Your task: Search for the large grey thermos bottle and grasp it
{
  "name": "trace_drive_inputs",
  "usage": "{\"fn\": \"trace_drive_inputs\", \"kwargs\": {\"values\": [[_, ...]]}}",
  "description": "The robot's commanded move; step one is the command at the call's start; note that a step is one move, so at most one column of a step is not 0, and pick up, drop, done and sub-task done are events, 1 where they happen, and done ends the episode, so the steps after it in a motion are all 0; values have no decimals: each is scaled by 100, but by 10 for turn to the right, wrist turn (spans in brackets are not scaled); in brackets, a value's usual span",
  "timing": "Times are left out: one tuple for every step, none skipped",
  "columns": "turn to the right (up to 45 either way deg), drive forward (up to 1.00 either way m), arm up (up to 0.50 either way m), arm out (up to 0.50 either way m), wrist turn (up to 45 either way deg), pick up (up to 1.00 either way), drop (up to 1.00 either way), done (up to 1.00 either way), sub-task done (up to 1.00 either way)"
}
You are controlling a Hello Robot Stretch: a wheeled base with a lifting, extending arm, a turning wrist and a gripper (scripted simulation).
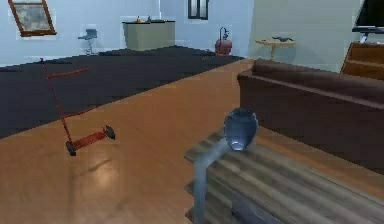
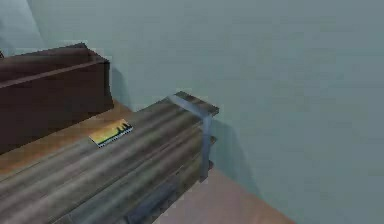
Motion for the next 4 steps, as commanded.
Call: {"fn": "trace_drive_inputs", "kwargs": {"values": [[-270,0,0,0,0,0,0,0,0],[0,95,0,0,0,0,0,0,0],[-210,0,0,0,0,0,0,0,0],[0,30,0,0,0,0,0,0,0]]}}
